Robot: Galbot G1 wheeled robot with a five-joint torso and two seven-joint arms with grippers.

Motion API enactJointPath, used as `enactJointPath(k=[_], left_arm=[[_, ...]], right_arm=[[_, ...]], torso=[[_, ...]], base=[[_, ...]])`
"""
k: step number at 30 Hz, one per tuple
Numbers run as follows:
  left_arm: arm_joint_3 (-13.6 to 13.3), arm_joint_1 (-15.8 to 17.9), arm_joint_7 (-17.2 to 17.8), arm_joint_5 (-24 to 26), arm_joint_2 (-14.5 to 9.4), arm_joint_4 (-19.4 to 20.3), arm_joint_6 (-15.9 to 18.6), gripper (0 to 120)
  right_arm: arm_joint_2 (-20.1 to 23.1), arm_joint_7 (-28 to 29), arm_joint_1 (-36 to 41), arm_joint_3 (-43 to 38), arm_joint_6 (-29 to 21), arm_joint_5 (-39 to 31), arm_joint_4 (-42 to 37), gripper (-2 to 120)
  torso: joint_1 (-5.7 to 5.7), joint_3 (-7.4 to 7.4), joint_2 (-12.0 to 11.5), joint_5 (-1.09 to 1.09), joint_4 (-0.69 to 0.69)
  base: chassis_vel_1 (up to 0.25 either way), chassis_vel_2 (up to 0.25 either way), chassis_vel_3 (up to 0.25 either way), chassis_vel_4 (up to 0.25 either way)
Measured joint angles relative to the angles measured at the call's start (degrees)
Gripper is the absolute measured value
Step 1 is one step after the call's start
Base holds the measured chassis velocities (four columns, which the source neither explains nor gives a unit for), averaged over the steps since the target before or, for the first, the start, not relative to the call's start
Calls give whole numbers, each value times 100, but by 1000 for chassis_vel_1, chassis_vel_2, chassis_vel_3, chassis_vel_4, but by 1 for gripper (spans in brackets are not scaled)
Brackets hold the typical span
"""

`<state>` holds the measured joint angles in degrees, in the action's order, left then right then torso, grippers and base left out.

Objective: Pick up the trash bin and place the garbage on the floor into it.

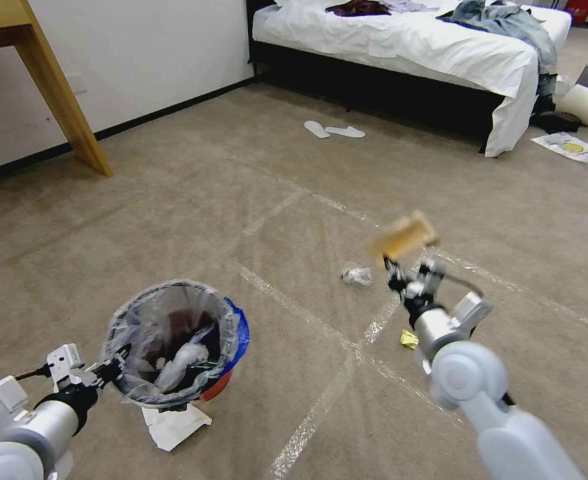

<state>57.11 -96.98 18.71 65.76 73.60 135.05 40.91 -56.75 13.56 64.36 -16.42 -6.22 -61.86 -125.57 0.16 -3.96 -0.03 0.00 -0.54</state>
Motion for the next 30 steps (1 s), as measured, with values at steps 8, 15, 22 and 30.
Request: enactJointPath(k=[8, 15, 22, 30], left_arm=[[-40, -10, 92, 248, -139, 105, 86, 1], [-77, 2, 129, 312, -165, 141, 121, 1], [-65, 12, 138, 332, -192, 142, 127, 1], [-36, 76, 144, 351, -218, 88, 128, 1]], right_arm=[[612, -934, -1138, 1147, 511, -590, -411, 0], [616, -1114, -2589, 2936, 606, -930, -477, 0], [230, -762, -3494, 4119, 292, -1205, -293, 0], [-329, 66, -4644, 5463, -184, -1513, 187, 0]], torso=[[1, 0, 0, 0, 0], [1, -1, 0, 0, 0], [1, -1, -1, 0, -1], [2, -1, -1, -1, -1]], base=[[0, 0, 0, 0], [0, 0, 0, 0], [0, 0, 0, 0], [0, 0, 0, 0]])
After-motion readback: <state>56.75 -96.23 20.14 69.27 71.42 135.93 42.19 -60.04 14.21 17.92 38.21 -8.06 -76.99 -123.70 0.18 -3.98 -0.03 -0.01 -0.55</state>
